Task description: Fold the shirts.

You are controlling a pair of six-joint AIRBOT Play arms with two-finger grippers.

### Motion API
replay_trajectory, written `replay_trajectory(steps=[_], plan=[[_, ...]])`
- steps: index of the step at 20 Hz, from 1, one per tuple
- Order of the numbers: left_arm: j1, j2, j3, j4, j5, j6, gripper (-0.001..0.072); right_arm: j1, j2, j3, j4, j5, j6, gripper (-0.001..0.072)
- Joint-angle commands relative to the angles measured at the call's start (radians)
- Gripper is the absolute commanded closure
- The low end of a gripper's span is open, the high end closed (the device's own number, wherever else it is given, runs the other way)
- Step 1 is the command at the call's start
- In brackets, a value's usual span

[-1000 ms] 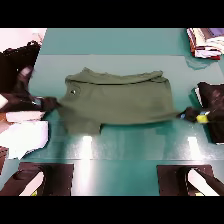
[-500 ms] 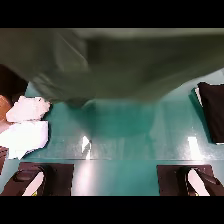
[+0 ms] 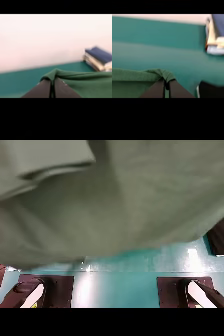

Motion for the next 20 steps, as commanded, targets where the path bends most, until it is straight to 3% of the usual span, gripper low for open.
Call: replay_trajectory(steps=[1,7,10,13,17,20], plan=[[0.001,-0.135,-0.192,-0.003,-0.142,0.002,0.0675,0.001,-0.125,-0.164,-0.010,0.091,0.013,0.0690],[-0.003,-0.511,-0.450,-0.010,-0.137,0.055,0.0675,0.023,-0.399,-0.352,-0.016,0.048,0.012,0.0691],[-0.008,-0.676,-0.449,-0.042,0.008,0.119,0.0675,0.074,-0.531,-0.359,-0.021,-0.066,0.008,0.0691],[-0.008,-0.797,-0.377,-0.059,0.185,0.119,0.0675,0.127,-0.670,-0.244,-0.020,-0.196,0.010,0.0691],[-0.008,-0.868,-0.228,-0.057,0.239,0.119,0.0675,0.172,-0.791,-0.054,-0.022,-0.211,0.010,0.0691],[-0.007,-0.867,-0.172,-0.026,0.148,0.118,0.0676,0.173,-0.814,0.021,-0.023,-0.193,0.009,0.0692]])
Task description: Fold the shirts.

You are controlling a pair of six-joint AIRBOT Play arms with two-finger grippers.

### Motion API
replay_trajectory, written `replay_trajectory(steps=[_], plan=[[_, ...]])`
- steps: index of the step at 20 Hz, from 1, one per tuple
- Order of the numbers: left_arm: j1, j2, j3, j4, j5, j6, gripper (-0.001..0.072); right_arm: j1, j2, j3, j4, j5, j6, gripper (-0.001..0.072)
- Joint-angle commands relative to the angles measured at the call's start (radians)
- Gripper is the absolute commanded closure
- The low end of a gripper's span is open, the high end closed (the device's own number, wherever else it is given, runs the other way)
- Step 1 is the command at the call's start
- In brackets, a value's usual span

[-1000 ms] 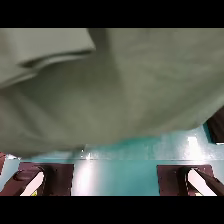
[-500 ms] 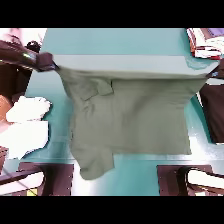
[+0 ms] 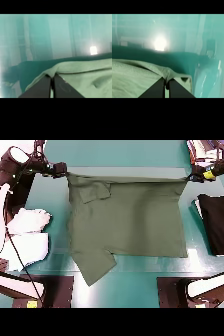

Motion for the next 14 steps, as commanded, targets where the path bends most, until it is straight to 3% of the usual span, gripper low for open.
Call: replay_trajectory(steps=[1,4,6,14], plan=[[0.001,-0.022,0.076,0.043,-0.103,0.002,0.0676,0.013,-0.036,0.077,-0.001,0.006,-0.001,0.0692],[-0.007,-0.020,0.069,0.048,-0.296,0.029,0.0677,0.019,0.024,-0.014,-0.122,0.049,-0.011,0.0692],[-0.015,-0.020,0.021,0.055,-0.336,0.029,0.0676,0.027,0.082,-0.129,-0.184,0.036,-0.029,0.0692],[-0.082,-0.020,-0.259,0.056,-0.216,0.021,0.0673,0.027,0.195,-0.500,-0.194,-0.072,-0.031,0.0689]])
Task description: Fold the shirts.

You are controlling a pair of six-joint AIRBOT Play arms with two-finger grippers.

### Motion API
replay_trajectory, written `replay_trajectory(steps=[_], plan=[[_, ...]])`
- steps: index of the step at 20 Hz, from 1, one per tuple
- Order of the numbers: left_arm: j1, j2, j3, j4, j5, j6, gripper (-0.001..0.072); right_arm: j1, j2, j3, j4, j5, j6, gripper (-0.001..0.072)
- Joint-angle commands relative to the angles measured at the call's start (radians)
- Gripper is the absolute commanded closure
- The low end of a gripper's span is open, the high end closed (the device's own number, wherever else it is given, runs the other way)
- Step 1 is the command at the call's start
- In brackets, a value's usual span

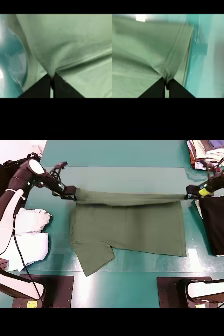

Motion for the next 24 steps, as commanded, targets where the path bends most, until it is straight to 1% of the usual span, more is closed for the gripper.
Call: replay_trajectory(steps=[1,2,3,4,6,8,9,11,15,18,20,24], plan=[[-0.012,0.000,-0.091,0.005,0.025,-0.008,0.0620,0.000,0.035,-0.120,0.014,-0.032,-0.002,0.0626],[-0.013,0.000,-0.092,0.017,0.011,-0.020,0.0333,-0.001,0.043,-0.135,0.044,-0.032,-0.002,0.0394],[-0.013,0.000,-0.086,0.031,-0.015,-0.044,0.0253,-0.001,0.051,-0.141,0.060,-0.027,-0.002,0.0314],[-0.013,0.002,-0.079,0.043,-0.056,-0.045,0.0284,-0.002,0.064,-0.143,0.064,-0.018,-0.002,0.0314],[-0.013,0.042,-0.089,0.100,-0.110,-0.045,0.0284,-0.005,0.109,-0.143,0.061,0.006,-0.005,0.0314],[-0.013,0.142,-0.161,0.187,-0.097,-0.058,0.0284,-0.024,0.190,-0.179,0.063,0.014,-0.007,0.0315],[-0.013,0.208,-0.225,0.224,-0.080,-0.083,0.0284,-0.035,0.230,-0.208,0.064,0.023,-0.007,0.0314],[-0.013,0.330,-0.367,0.221,-0.066,-0.113,0.0283,-0.062,0.312,-0.282,0.072,0.046,-0.007,0.0315],[-0.013,0.579,-0.699,0.101,-0.074,-0.117,0.0283,-0.104,0.420,-0.423,0.072,0.039,-0.007,0.0314],[-0.013,0.706,-0.888,0.030,-0.052,-0.140,0.0284,-0.105,0.453,-0.482,0.072,0.031,-0.007,0.0315],[-0.013,0.746,-0.974,-0.049,-0.008,-0.138,0.0284,-0.100,0.456,-0.489,0.074,0.028,-0.007,0.0315],[-0.013,0.747,-1.088,-0.182,0.092,-0.121,0.0284,-0.099,0.456,-0.489,0.124,0.029,-0.008,0.0315]])
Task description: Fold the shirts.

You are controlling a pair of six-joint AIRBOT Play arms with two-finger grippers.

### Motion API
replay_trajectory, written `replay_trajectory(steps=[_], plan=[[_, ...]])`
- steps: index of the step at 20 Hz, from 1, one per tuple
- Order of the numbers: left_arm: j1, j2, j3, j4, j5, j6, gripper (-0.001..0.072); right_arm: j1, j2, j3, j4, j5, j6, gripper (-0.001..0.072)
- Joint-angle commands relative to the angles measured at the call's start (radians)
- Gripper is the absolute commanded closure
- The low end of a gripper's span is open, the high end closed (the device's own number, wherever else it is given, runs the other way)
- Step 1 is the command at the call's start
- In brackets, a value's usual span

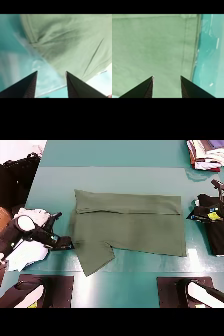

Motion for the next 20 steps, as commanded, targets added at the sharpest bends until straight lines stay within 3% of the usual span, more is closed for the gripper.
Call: replay_trajectory(steps=[1,6,7,8,14,16,18,20], plan=[[0.001,0.024,-0.112,-0.138,0.103,0.030,0.0283,0.000,0.007,-0.010,0.027,0.001,0.000,0.0315],[0.001,0.024,-0.139,-0.215,0.219,0.077,0.0288,-0.001,0.007,-0.010,0.024,0.055,0.000,0.0315],[0.001,0.024,-0.139,-0.220,0.211,0.079,0.0511,-0.007,0.007,-0.010,0.023,0.079,-0.007,0.0316],[0.001,0.024,-0.139,-0.223,0.200,0.087,0.0666,-0.020,0.007,-0.010,0.023,0.103,-0.015,0.0316],[0.001,0.024,-0.121,-0.258,0.125,0.157,0.0675,-0.214,0.097,-0.226,-0.041,0.141,-0.014,0.0318],[0.001,0.024,-0.117,-0.259,0.132,0.161,0.0675,-0.316,0.118,-0.347,-0.050,0.144,-0.014,0.0201],[0.001,0.024,-0.118,-0.262,0.155,0.161,0.0675,-0.417,0.108,-0.453,-0.023,0.141,-0.016,0.0204],[0.001,0.024,-0.118,-0.264,0.161,0.169,0.0675,-0.470,0.083,-0.520,0.010,0.120,-0.046,0.0272]])
